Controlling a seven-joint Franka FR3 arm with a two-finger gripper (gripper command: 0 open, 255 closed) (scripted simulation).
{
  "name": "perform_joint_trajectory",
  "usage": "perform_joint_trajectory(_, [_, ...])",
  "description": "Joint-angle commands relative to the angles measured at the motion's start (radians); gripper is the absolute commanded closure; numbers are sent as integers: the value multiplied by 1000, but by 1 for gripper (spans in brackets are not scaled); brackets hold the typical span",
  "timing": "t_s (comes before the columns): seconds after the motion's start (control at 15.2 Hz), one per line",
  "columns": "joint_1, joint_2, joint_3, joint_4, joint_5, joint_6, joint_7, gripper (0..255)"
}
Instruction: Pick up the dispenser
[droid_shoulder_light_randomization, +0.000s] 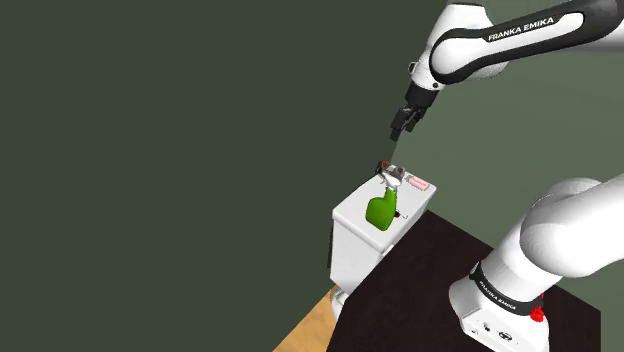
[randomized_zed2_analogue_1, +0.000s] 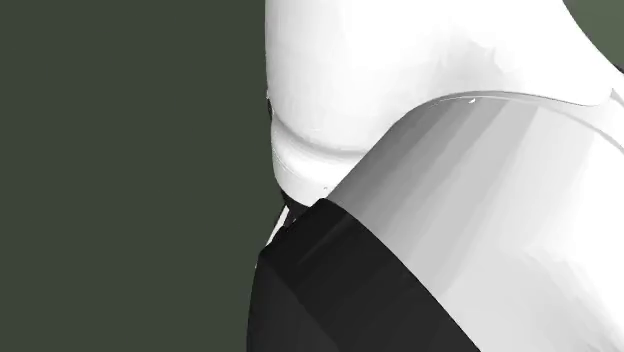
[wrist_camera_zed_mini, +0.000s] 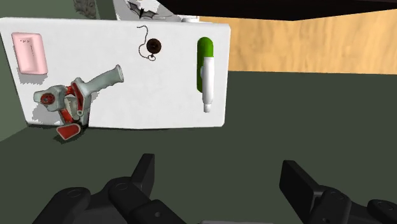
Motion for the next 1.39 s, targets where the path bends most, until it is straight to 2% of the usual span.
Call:
perform_joint_trajectory(0.0, [-8,63,-32,0,3,66,-25,0])
perform_joint_trajectory(0.26, [-15,200,-96,22,33,181,-85,0])
perform_joint_trajectory(0.53, [-13,349,-155,65,105,282,-169,0])
perform_joint_trajectory(0.92, [-34,593,-199,169,309,390,-353,0])
perform_joint_trajectory(1.32, [-142,832,-147,320,517,438,-527,0])
